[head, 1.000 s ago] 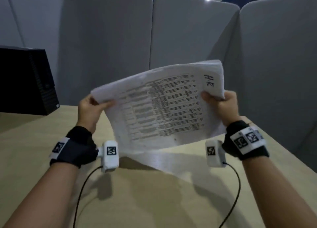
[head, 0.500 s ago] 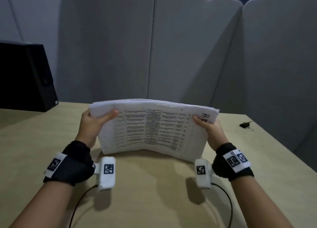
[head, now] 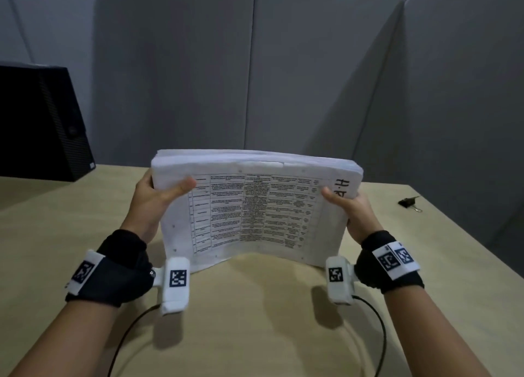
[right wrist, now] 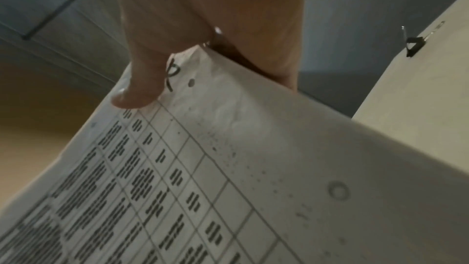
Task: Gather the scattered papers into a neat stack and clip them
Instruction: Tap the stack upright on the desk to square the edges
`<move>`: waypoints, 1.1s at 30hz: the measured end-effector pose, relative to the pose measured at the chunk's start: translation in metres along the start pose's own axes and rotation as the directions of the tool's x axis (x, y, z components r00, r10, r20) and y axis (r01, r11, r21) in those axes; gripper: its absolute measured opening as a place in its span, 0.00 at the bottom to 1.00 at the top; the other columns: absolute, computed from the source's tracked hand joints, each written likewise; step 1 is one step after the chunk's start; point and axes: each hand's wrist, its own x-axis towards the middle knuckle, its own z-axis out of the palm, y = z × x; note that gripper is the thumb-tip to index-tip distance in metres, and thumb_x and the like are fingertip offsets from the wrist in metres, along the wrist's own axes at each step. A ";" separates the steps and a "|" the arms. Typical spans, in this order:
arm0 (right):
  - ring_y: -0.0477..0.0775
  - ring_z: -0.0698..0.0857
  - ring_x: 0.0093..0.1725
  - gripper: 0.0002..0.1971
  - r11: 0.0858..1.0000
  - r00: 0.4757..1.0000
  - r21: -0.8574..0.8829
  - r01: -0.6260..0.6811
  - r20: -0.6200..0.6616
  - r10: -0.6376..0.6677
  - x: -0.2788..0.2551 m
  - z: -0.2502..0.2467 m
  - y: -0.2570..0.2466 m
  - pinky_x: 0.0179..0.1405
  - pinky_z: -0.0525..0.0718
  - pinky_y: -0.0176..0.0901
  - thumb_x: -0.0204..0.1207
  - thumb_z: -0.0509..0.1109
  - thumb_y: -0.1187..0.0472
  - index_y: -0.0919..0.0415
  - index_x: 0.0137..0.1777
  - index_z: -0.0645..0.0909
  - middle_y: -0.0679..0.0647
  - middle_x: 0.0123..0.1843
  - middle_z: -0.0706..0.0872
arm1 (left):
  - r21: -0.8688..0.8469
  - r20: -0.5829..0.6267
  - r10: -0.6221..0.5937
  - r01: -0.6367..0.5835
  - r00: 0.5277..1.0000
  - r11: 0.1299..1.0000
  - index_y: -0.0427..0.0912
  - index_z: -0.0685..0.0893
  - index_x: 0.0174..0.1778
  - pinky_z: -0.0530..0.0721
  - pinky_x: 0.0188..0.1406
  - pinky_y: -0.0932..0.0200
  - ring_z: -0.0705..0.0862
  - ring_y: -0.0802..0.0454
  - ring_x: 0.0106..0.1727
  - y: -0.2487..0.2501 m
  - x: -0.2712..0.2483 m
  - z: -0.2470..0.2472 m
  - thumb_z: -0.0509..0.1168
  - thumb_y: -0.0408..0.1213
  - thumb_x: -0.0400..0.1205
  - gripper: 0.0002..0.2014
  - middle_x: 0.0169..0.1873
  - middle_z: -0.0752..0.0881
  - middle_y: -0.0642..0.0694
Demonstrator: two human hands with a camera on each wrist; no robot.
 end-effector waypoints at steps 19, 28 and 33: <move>0.40 0.86 0.26 0.35 0.982 0.956 -0.037 0.187 -0.221 -0.191 0.010 0.013 -0.025 0.23 0.82 0.31 0.60 0.49 0.30 0.59 0.39 0.84 0.45 0.24 0.88 | 0.084 -0.121 0.121 -0.112 0.985 0.990 0.43 0.85 0.57 0.85 0.41 0.68 0.86 0.60 0.44 0.012 0.011 0.009 0.52 0.54 0.84 0.23 0.46 0.89 0.53; 0.47 0.87 0.42 0.35 0.970 0.965 -0.087 0.228 -0.110 -0.236 0.004 0.009 -0.020 0.36 0.88 0.36 0.46 0.77 0.34 0.45 0.55 0.79 0.54 0.54 0.84 | 0.016 -0.231 -0.065 0.071 0.971 0.997 0.42 0.76 0.38 0.73 0.34 0.58 0.75 0.48 0.37 0.023 0.014 0.017 0.60 0.43 0.80 0.09 0.33 0.76 0.44; 0.50 0.86 0.46 0.36 0.982 0.978 -0.064 0.178 -0.097 -0.184 0.008 0.003 -0.019 0.37 0.87 0.33 0.51 0.81 0.50 0.53 0.62 0.77 0.53 0.53 0.84 | -0.009 -0.208 -0.126 0.127 0.970 0.992 0.42 0.86 0.37 0.78 0.34 0.58 0.81 0.47 0.36 0.033 0.014 0.017 0.54 0.40 0.80 0.16 0.38 0.85 0.41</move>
